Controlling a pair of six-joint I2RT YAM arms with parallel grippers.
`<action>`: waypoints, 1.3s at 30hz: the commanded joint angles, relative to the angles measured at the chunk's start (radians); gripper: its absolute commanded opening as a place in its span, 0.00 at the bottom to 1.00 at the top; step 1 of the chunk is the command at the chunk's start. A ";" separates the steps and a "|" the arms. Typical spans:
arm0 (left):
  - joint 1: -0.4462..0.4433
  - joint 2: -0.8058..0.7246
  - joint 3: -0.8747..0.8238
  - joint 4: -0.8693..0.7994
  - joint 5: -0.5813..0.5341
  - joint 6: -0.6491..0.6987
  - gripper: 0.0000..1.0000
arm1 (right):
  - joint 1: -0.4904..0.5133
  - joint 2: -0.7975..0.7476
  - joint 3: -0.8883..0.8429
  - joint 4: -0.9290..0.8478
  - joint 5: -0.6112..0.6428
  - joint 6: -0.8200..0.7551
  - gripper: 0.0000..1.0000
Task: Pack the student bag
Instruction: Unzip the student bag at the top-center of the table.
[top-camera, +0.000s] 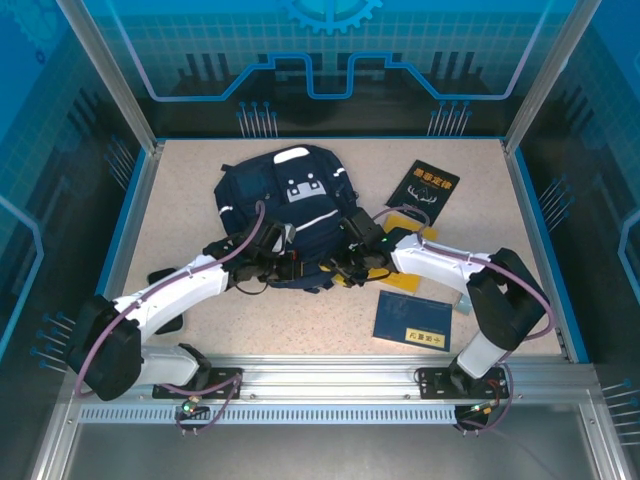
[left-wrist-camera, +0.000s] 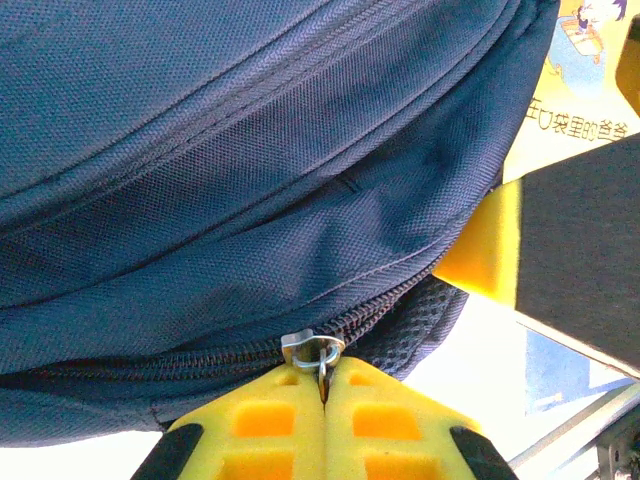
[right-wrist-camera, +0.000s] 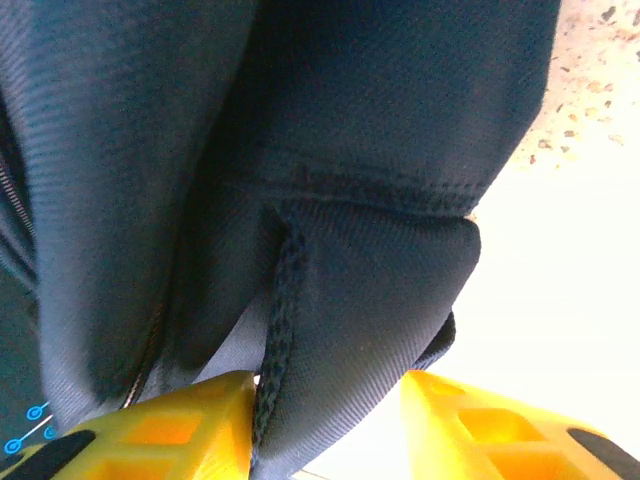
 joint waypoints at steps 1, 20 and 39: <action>-0.008 0.000 0.050 0.033 0.022 0.029 0.00 | 0.001 0.053 0.014 -0.005 0.014 -0.009 0.31; 0.114 0.000 0.092 -0.369 -0.280 0.161 0.00 | -0.045 -0.010 0.068 -0.262 0.378 -0.204 0.00; 0.349 0.214 0.212 -0.259 -0.412 0.173 0.00 | -0.073 0.001 0.015 -0.096 0.233 -0.308 0.00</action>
